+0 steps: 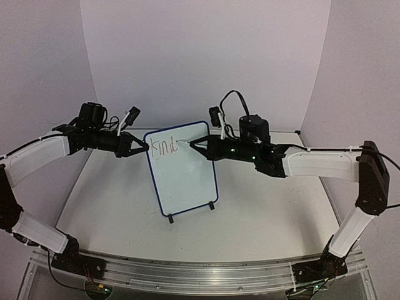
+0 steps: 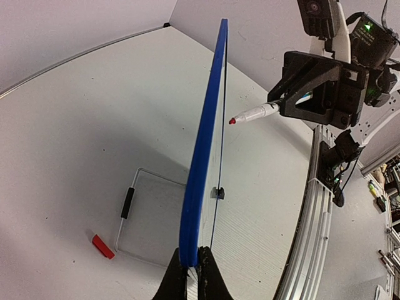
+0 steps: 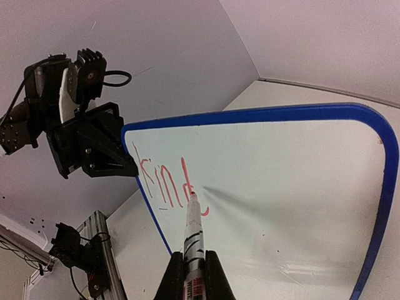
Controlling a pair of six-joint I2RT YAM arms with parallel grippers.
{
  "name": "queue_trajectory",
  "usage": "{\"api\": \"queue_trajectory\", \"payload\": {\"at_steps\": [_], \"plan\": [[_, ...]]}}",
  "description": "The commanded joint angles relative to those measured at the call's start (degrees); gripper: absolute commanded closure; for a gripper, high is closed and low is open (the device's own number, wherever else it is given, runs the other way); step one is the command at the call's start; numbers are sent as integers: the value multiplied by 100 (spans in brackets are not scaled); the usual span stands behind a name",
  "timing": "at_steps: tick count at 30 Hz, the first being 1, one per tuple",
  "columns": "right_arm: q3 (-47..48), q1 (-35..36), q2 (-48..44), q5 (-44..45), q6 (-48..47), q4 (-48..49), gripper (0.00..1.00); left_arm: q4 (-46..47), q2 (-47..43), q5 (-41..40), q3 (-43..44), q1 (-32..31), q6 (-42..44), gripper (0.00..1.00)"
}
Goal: Write a sentence on the whiteboard
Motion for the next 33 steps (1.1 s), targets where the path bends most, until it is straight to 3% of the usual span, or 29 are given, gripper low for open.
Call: {"api": "queue_trajectory", "payload": {"at_steps": [1,14,33], "plan": [[334,-3,155,46,14,177,100,-401,114,-246,65,-112,322,100],[210,-5,119,426,42,16,100,-412,107,-246,75,-124,320,100],[-178,-6,42,243,255,319,100,-417,140,-265,74,-148,333,100]]}}
